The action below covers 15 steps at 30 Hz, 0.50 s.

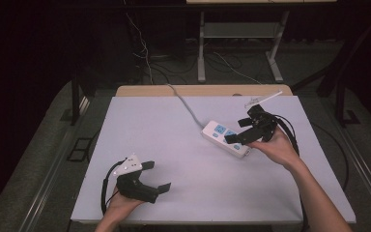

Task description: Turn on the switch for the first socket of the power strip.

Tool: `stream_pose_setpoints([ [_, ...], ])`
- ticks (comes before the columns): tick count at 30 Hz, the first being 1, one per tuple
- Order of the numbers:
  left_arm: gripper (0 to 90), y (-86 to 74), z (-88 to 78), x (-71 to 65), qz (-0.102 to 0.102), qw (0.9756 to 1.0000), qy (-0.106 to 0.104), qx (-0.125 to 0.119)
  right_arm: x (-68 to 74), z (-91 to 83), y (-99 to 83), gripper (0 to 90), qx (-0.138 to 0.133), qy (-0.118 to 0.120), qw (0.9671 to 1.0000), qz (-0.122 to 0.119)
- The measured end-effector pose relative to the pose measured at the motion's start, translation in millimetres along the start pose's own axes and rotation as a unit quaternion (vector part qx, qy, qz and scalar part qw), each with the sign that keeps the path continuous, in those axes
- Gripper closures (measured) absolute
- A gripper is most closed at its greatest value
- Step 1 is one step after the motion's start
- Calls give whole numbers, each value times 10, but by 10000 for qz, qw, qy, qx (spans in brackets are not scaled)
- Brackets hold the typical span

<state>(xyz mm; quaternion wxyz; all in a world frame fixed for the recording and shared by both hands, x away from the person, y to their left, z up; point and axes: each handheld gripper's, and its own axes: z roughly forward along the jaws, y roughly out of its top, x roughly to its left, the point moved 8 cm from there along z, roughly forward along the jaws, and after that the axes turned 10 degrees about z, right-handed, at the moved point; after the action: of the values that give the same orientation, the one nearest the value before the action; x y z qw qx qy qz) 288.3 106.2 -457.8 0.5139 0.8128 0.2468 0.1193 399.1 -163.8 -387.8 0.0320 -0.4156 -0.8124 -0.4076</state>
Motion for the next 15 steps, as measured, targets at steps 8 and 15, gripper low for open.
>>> stream_pose_setpoints([
  [8, 0, 0, -8, 8, -33, 10000, 18, -10, -151, 95, 73, 2, -25, -111, 9997, 228],
  [15, 0, -2, -6, 8, -28, 10000, 14, -9, -231, 171, 93, 2, -24, -148, 9993, 351],
])
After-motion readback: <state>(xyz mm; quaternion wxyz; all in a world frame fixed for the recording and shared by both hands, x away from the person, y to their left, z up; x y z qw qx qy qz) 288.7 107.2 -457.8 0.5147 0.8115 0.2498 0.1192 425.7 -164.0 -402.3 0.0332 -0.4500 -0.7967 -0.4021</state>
